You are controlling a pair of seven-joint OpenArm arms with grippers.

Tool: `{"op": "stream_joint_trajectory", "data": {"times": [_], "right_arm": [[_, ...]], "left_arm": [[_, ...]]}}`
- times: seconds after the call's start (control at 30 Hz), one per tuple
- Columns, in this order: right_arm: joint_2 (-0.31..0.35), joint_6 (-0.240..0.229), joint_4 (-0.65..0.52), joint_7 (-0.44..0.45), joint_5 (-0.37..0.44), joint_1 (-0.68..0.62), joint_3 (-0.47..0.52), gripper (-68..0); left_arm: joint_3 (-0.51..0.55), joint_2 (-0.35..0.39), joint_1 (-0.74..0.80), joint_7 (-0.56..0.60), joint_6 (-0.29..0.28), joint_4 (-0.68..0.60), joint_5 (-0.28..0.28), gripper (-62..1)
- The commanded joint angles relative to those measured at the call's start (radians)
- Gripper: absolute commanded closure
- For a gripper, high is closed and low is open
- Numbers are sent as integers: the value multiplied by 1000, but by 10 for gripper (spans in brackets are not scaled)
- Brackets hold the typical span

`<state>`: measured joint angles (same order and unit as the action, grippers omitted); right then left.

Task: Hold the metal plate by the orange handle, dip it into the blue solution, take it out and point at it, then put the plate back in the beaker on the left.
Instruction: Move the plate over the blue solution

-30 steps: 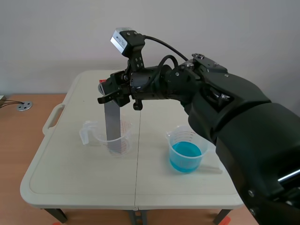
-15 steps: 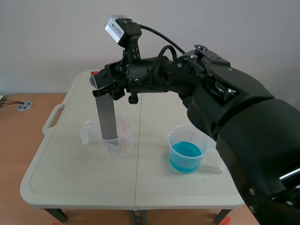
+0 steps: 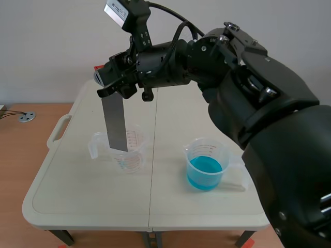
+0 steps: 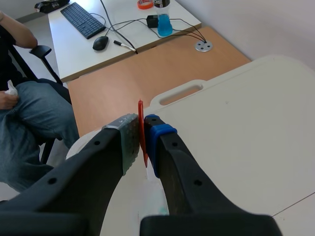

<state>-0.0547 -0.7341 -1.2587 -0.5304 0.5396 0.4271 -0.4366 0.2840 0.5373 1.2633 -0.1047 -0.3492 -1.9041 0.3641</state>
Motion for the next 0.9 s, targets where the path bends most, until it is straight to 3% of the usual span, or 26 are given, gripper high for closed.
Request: {"op": "stream_joint_trajectory", "data": {"times": [0.0, 0.2, 0.6, 0.87], "right_arm": [[7, -11, -50, 3, 15, 4, 23, -11], [19, -11, -169, -46, 24, -18, 73, -11], [19, -11, -362, -245, 166, -18, 124, -11], [36, 5, -476, -325, 249, -28, 176, -11]], "left_arm": [[-1, -5, -3, 6, -5, -6, 6, -28], [-1, -5, -4, 7, -5, -6, 6, -28], [-2, -5, -34, -24, -5, -6, 6, -28], [-2, -5, -34, -25, -5, -6, 6, -28]]}}
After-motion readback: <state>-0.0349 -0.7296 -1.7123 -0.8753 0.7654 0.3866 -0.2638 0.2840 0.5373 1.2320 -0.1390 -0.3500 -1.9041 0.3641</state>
